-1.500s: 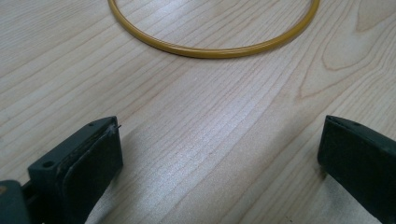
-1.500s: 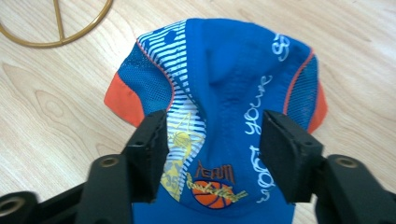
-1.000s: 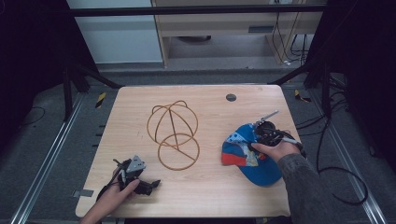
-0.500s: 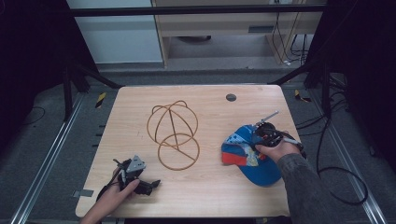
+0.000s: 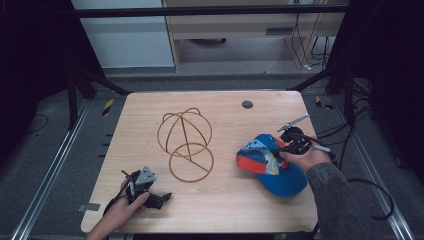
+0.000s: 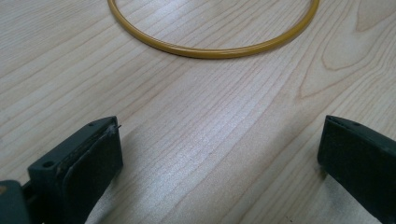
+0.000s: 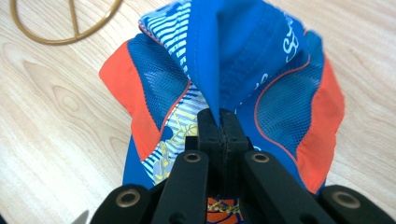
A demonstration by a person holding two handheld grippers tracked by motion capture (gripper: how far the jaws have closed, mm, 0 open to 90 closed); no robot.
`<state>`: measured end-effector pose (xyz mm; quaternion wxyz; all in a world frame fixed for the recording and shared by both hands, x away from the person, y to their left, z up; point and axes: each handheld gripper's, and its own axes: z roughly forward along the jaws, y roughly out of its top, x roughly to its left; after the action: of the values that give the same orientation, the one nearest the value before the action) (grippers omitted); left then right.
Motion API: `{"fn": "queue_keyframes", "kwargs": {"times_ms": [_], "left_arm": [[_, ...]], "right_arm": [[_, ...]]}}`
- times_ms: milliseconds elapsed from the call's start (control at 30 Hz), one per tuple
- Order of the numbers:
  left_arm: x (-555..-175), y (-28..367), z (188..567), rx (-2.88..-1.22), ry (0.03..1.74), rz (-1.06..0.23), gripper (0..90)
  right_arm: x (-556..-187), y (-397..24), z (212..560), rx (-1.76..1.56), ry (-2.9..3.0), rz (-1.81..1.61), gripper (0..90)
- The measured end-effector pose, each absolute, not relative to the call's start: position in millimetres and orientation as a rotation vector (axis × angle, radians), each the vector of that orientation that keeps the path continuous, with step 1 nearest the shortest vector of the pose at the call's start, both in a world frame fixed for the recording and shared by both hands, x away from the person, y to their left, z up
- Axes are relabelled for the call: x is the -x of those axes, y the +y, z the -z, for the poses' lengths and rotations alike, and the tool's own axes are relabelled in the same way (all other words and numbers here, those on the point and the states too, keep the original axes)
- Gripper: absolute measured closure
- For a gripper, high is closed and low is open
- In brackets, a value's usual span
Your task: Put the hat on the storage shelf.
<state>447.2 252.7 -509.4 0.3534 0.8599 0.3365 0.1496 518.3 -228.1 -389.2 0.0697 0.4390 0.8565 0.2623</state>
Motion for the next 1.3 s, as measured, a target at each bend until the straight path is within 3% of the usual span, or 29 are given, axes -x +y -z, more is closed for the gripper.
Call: {"fn": "queue_keyframes", "kwargs": {"times_ms": [1300], "left_arm": [[-447.3,252.5,509.6,-2.218,0.87,-0.39,0.0]], "right_arm": [[-512.2,-232.2,312.1,-1.2,2.493,-0.911,90.0]]}}
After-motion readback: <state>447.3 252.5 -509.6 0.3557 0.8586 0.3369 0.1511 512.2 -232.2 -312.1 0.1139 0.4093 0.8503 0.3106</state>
